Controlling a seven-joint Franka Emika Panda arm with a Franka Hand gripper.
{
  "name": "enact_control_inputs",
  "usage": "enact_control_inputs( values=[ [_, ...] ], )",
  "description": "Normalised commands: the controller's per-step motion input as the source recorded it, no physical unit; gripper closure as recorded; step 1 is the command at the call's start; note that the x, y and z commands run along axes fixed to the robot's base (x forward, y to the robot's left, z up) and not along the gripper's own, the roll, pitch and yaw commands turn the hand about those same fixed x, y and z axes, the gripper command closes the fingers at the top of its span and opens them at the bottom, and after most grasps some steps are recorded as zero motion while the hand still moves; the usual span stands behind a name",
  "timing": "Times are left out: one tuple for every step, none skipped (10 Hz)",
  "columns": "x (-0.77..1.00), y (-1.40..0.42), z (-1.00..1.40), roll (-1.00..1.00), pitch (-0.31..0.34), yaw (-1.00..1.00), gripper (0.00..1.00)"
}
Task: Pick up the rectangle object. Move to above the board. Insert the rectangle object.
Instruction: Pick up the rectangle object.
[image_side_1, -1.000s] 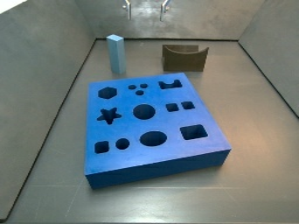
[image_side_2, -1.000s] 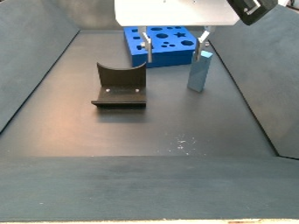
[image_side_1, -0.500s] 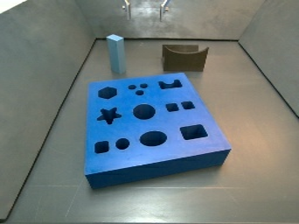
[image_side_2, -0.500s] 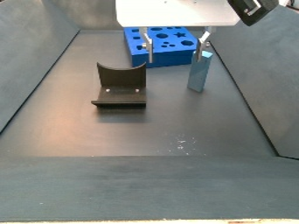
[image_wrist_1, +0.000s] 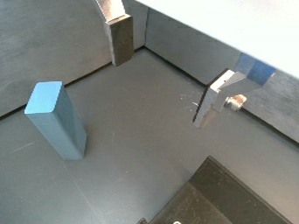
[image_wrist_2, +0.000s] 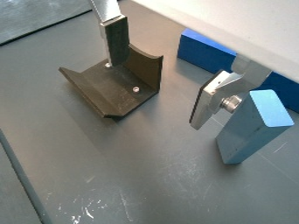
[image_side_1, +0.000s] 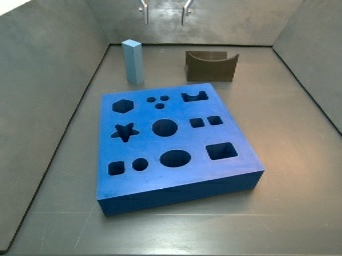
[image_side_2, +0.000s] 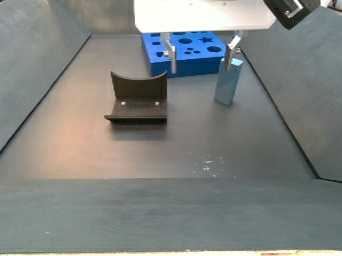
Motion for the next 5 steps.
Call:
enact_control_inputs(
  values=[
    [0.0, 0.0, -0.01, -0.03, 0.0, 0.13, 0.0],
    [0.0, 0.0, 0.0, 0.0, 0.0, 0.01, 0.0],
    [-0.16, 0.0, -0.02, -0.09, 0.0, 0.21, 0.0],
    [-0.4, 0.13, -0.03, -0.21, -0.034, 0.76, 0.0],
    [-0.16, 0.17, 0.0, -0.15, -0.023, 0.95, 0.0]
  ],
)
